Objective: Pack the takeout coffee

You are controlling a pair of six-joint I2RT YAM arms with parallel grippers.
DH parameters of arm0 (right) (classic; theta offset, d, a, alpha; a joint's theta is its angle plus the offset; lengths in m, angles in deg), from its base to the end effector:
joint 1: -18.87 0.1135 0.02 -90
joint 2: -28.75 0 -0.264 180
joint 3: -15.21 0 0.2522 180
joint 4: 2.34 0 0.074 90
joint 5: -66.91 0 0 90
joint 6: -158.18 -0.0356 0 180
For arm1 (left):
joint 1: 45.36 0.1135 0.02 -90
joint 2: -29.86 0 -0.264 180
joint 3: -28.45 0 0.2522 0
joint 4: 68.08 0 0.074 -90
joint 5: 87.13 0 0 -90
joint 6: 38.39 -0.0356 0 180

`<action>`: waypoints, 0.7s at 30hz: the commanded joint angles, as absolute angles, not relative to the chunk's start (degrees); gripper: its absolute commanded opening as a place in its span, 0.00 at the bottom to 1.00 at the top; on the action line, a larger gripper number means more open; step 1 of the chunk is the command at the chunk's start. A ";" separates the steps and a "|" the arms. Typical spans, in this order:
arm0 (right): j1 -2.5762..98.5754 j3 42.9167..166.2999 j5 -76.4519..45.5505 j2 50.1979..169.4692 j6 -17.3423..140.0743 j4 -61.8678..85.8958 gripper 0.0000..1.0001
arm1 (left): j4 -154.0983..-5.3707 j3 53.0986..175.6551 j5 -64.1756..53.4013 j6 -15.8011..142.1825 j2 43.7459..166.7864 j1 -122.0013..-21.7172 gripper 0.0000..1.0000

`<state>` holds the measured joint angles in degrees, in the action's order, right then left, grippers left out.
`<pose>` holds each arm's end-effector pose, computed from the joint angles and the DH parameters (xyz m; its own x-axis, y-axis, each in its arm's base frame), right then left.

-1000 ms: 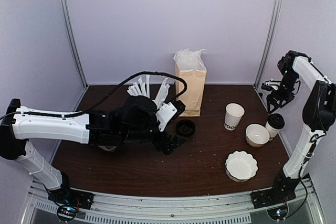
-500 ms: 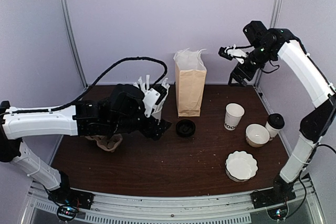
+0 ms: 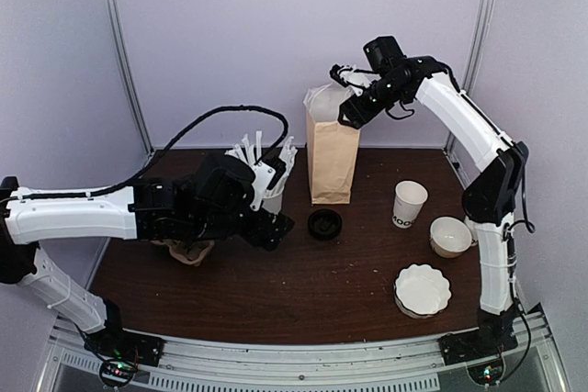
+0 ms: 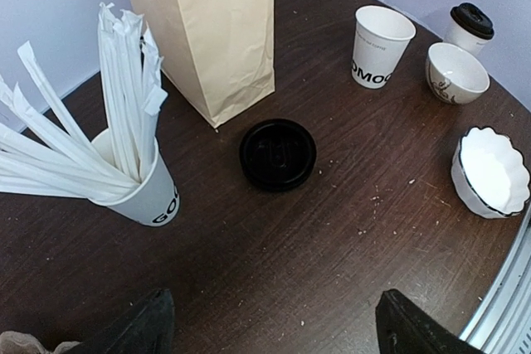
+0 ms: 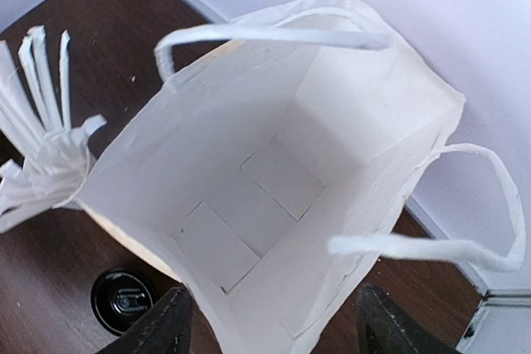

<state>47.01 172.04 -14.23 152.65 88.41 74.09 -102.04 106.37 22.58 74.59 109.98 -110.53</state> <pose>0.4014 0.2209 0.3946 -0.3743 -0.5877 -0.7173 -0.7396 0.6558 -0.1513 0.1426 -0.2795 0.3005 -0.5170 0.2422 -0.8210 0.5846 0.8005 -0.1320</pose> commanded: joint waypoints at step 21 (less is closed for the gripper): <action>43.50 172.73 -9.27 151.42 71.57 63.04 0.74 | -99.51 104.93 18.36 77.65 112.93 -110.19 0.87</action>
